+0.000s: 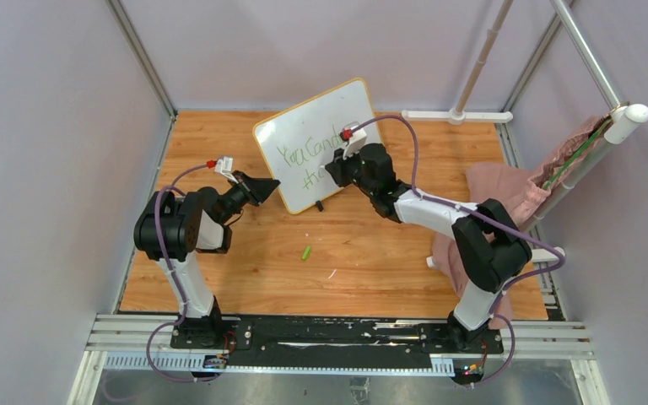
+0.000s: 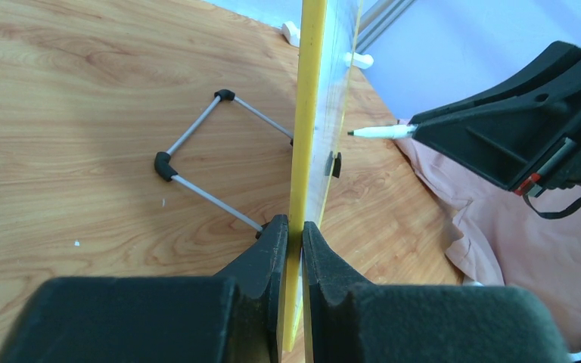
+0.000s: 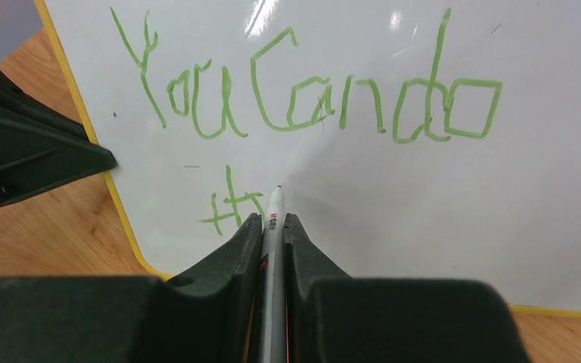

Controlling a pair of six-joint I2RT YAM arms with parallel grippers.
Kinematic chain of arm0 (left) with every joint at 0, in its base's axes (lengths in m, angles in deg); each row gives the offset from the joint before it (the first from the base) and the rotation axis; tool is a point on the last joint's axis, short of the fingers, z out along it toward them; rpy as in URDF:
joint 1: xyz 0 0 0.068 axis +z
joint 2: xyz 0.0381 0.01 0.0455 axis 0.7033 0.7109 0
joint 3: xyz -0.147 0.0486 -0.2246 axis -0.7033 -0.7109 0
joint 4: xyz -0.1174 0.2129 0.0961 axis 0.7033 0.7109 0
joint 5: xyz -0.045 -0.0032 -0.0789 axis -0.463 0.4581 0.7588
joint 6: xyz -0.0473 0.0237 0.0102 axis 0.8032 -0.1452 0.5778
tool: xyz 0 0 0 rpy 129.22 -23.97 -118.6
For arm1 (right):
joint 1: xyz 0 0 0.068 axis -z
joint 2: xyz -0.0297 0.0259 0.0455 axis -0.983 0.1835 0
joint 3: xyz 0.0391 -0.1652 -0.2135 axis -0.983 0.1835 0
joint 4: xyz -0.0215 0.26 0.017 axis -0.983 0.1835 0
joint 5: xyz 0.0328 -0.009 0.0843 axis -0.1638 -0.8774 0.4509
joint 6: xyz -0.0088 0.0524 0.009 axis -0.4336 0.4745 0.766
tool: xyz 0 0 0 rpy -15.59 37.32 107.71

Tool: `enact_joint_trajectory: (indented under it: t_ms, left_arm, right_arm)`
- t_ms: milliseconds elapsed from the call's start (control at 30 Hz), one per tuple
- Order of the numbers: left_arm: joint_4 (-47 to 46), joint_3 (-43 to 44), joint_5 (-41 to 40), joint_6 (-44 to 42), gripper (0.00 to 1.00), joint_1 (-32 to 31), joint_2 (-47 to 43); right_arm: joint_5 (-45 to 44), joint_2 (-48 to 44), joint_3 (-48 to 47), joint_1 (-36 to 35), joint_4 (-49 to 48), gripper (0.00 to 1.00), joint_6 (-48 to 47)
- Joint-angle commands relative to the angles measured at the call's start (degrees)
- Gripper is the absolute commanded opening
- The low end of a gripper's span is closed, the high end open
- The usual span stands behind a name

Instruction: Write a sentence on the whiteboard

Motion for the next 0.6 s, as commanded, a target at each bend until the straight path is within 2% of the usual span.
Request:
enact_joint_trajectory:
  t_ms: [0, 567]
  left_arm:
    - [-1.3, 0.35, -0.24, -0.83, 0.0, -0.77, 1.56]
    - [-1.31, 0.43, -0.15, -0.79, 0.0, -0.8, 1.59]
  right_arm:
    - [1.03, 0.99, -3.64, -0.11, -0.23, 0.0, 0.46]
    - [1.22, 2.57, -4.44, -0.19, 1.19, 0.0, 0.12]
